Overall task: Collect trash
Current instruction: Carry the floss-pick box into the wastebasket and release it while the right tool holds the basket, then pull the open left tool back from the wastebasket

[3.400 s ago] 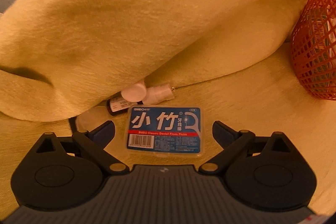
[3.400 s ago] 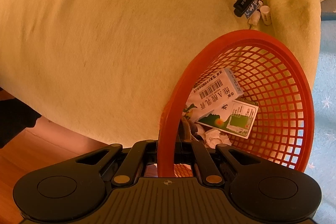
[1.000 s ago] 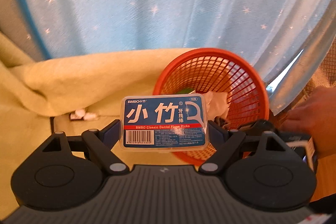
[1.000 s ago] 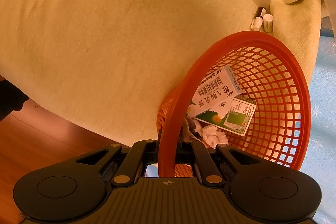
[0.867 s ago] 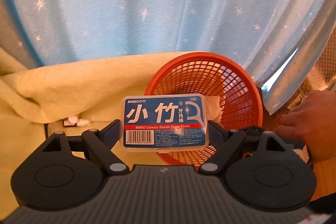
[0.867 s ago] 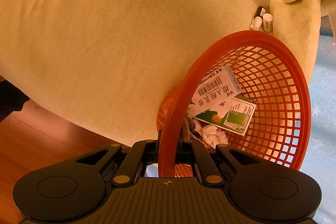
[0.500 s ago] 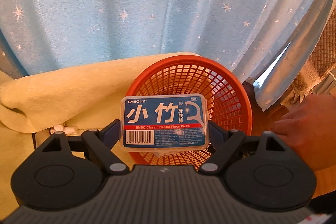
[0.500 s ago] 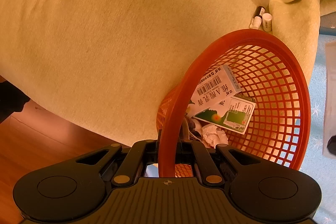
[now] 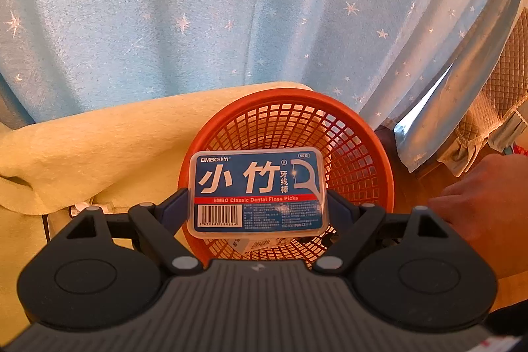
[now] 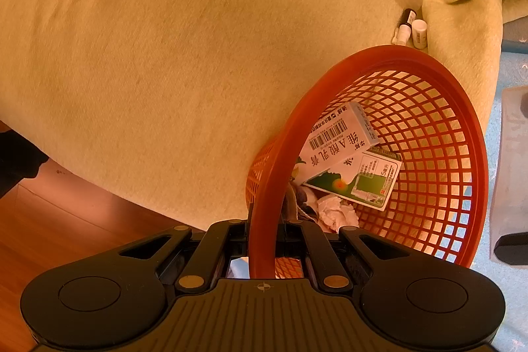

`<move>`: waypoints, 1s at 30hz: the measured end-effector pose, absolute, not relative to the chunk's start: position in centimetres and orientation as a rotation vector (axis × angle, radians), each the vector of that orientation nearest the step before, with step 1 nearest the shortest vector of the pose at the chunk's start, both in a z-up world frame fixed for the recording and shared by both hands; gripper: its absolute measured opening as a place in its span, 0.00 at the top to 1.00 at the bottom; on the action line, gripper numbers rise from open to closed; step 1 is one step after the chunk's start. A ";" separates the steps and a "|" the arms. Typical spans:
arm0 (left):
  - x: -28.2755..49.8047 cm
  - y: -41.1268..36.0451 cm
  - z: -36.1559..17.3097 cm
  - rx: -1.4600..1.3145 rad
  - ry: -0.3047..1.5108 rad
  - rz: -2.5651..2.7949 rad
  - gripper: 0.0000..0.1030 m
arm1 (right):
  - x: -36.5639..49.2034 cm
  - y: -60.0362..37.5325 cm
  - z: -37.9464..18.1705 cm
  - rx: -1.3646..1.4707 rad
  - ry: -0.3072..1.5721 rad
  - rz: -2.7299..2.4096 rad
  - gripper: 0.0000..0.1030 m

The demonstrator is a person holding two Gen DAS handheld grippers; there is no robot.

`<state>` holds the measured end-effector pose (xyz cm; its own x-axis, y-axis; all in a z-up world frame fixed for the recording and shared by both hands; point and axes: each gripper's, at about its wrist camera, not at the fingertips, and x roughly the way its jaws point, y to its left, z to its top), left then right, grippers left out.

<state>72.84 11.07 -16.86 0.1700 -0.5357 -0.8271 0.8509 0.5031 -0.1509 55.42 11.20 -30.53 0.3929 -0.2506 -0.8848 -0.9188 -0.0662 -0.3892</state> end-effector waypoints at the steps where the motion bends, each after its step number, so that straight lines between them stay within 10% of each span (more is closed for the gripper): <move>1: 72.8 10.9 -16.9 0.392 0.972 -1.023 0.20 | 55.4 11.2 -30.5 -1.572 1.071 0.775 0.99; 30: 75.1 18.0 -17.8 0.319 0.990 -0.802 0.09 | 55.6 11.8 -30.2 -1.560 1.087 0.779 0.99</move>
